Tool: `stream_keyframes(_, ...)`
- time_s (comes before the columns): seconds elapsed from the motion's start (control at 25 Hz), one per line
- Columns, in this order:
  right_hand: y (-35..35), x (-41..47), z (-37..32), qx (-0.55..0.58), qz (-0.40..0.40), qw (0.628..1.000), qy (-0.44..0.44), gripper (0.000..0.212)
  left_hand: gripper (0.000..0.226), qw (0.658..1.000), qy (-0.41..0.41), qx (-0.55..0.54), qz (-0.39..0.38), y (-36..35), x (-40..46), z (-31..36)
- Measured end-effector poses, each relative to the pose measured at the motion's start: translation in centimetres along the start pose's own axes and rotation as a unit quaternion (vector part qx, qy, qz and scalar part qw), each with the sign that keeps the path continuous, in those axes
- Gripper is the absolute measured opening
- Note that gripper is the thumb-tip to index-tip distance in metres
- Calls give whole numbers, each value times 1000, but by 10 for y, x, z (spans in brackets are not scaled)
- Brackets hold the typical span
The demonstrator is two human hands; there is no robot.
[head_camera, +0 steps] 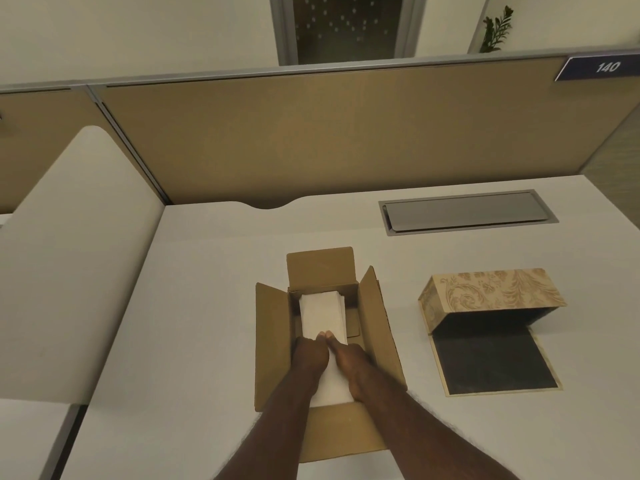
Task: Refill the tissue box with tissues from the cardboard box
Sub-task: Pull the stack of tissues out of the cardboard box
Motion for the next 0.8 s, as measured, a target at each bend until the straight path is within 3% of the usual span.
stream_keyframes(0.8,-5,-6,-2,115,-76,990,-28,68,56,999,-10,-50,-4,-2,-4,-4)
Point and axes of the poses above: each hand's wrist, its own x-axis towards the middle knuckle, its own y-axis out of the back of the hand, z = x × y, the point moved 7 cm from there along x, towards the middle knuckle, and after that the axes turned 3 degrees about -y, right-handed, at the moved point
